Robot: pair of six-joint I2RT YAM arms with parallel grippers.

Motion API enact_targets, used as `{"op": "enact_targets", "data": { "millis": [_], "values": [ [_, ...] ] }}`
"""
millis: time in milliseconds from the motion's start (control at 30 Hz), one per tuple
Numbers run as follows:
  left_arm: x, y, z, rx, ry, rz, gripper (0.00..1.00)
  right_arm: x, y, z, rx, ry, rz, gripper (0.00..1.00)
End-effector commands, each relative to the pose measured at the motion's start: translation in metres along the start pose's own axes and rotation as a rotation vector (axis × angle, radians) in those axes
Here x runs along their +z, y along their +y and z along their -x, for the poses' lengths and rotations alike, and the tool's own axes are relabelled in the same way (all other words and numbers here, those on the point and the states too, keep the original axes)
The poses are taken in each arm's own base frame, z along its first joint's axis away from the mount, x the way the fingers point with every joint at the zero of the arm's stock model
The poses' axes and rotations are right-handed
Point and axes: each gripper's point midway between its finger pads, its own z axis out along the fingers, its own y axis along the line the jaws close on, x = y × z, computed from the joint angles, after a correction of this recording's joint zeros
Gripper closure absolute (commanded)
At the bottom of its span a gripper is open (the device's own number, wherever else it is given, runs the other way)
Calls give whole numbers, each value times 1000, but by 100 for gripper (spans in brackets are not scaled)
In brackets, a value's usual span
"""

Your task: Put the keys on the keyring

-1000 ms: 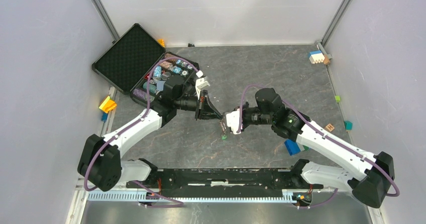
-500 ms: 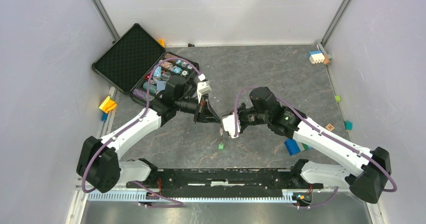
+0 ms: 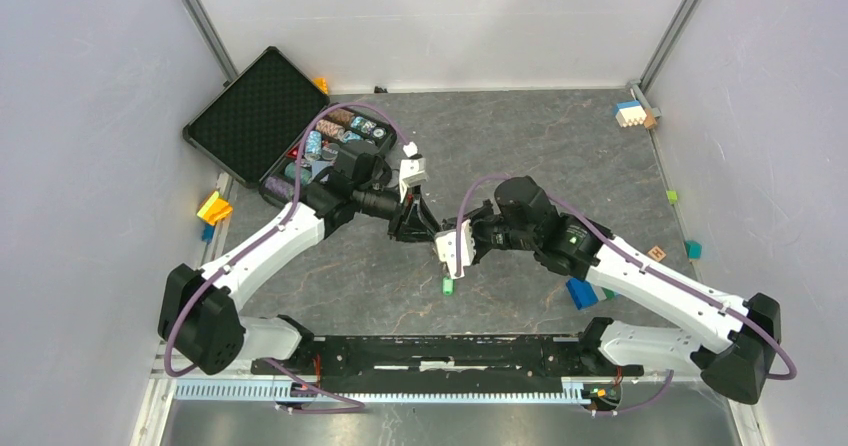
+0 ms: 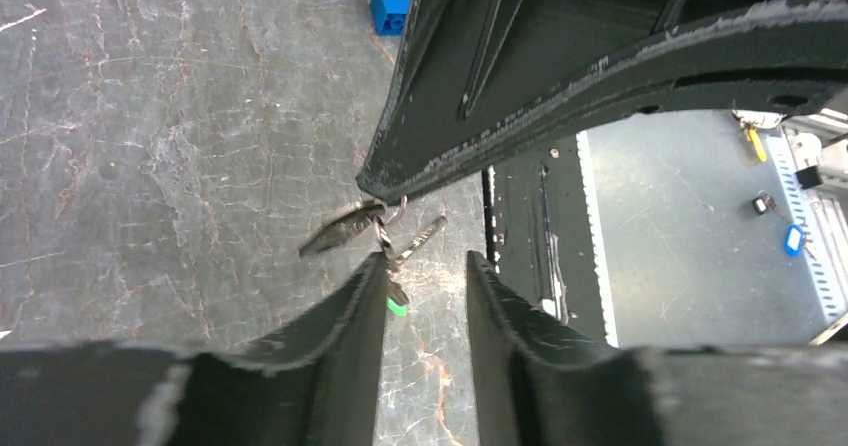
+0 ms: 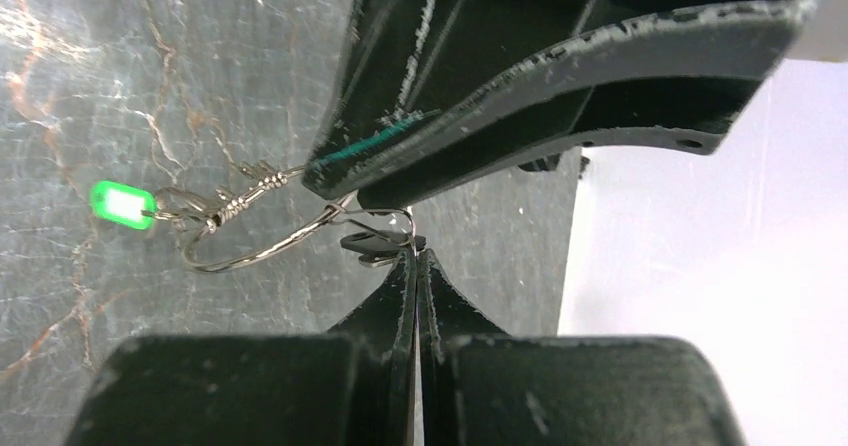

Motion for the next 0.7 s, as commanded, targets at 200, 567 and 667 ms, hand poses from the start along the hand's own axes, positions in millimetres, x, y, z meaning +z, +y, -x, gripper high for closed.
{"op": "enact_targets", "data": {
  "millis": [200, 567, 667],
  "values": [
    [-5, 19, 3, 287, 1, 87, 38, -31, -44, 15, -65, 40, -171, 100],
    [-2, 40, 13, 507, -93, 175, 26, -35, -43, 22, -17, 1, -183, 100],
    [1, 42, 13, 497, -118, 179, 25, -34, -42, 24, -5, -10, -177, 100]
  ]
}}
